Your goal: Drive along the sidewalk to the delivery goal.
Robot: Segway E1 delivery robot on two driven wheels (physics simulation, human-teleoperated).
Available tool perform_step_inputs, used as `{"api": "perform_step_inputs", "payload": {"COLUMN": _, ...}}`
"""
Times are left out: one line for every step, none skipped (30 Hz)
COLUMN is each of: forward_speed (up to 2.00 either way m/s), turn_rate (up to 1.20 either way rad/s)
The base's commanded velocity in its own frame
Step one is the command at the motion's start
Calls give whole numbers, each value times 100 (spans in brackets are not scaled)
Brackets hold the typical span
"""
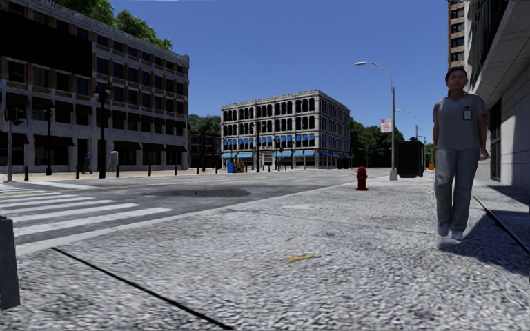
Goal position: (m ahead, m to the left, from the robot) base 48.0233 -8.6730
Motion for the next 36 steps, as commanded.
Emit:
{"api": "perform_step_inputs", "payload": {"forward_speed": 161, "turn_rate": 39}}
{"api": "perform_step_inputs", "payload": {"forward_speed": 161, "turn_rate": 39}}
{"api": "perform_step_inputs", "payload": {"forward_speed": 161, "turn_rate": 39}}
{"api": "perform_step_inputs", "payload": {"forward_speed": 161, "turn_rate": 39}}
{"api": "perform_step_inputs", "payload": {"forward_speed": 161, "turn_rate": 39}}
{"api": "perform_step_inputs", "payload": {"forward_speed": 161, "turn_rate": 39}}
{"api": "perform_step_inputs", "payload": {"forward_speed": 161, "turn_rate": 39}}
{"api": "perform_step_inputs", "payload": {"forward_speed": 161, "turn_rate": 39}}
{"api": "perform_step_inputs", "payload": {"forward_speed": 161, "turn_rate": 39}}
{"api": "perform_step_inputs", "payload": {"forward_speed": 161, "turn_rate": 39}}
{"api": "perform_step_inputs", "payload": {"forward_speed": 161, "turn_rate": 39}}
{"api": "perform_step_inputs", "payload": {"forward_speed": 161, "turn_rate": 39}}
{"api": "perform_step_inputs", "payload": {"forward_speed": 161, "turn_rate": 39}}
{"api": "perform_step_inputs", "payload": {"forward_speed": 161, "turn_rate": 39}}
{"api": "perform_step_inputs", "payload": {"forward_speed": 161, "turn_rate": 39}}
{"api": "perform_step_inputs", "payload": {"forward_speed": 161, "turn_rate": 39}}
{"api": "perform_step_inputs", "payload": {"forward_speed": 161, "turn_rate": 39}}
{"api": "perform_step_inputs", "payload": {"forward_speed": 161, "turn_rate": 39}}
{"api": "perform_step_inputs", "payload": {"forward_speed": 161, "turn_rate": 39}}
{"api": "perform_step_inputs", "payload": {"forward_speed": 161, "turn_rate": 41}}
{"api": "perform_step_inputs", "payload": {"forward_speed": 161, "turn_rate": 47}}
{"api": "perform_step_inputs", "payload": {"forward_speed": 161, "turn_rate": 49}}
{"api": "perform_step_inputs", "payload": {"forward_speed": 160, "turn_rate": 50}}
{"api": "perform_step_inputs", "payload": {"forward_speed": 160, "turn_rate": 50}}
{"api": "perform_step_inputs", "payload": {"forward_speed": 160, "turn_rate": 50}}
{"api": "perform_step_inputs", "payload": {"forward_speed": 159, "turn_rate": 50}}
{"api": "perform_step_inputs", "payload": {"forward_speed": 159, "turn_rate": 50}}
{"api": "perform_step_inputs", "payload": {"forward_speed": 159, "turn_rate": 50}}
{"api": "perform_step_inputs", "payload": {"forward_speed": 159, "turn_rate": 50}}
{"api": "perform_step_inputs", "payload": {"forward_speed": 159, "turn_rate": 50}}
{"api": "perform_step_inputs", "payload": {"forward_speed": 159, "turn_rate": 50}}
{"api": "perform_step_inputs", "payload": {"forward_speed": 159, "turn_rate": 50}}
{"api": "perform_step_inputs", "payload": {"forward_speed": 159, "turn_rate": 50}}
{"api": "perform_step_inputs", "payload": {"forward_speed": 159, "turn_rate": 50}}
{"api": "perform_step_inputs", "payload": {"forward_speed": 159, "turn_rate": 50}}
{"api": "perform_step_inputs", "payload": {"forward_speed": 159, "turn_rate": 50}}
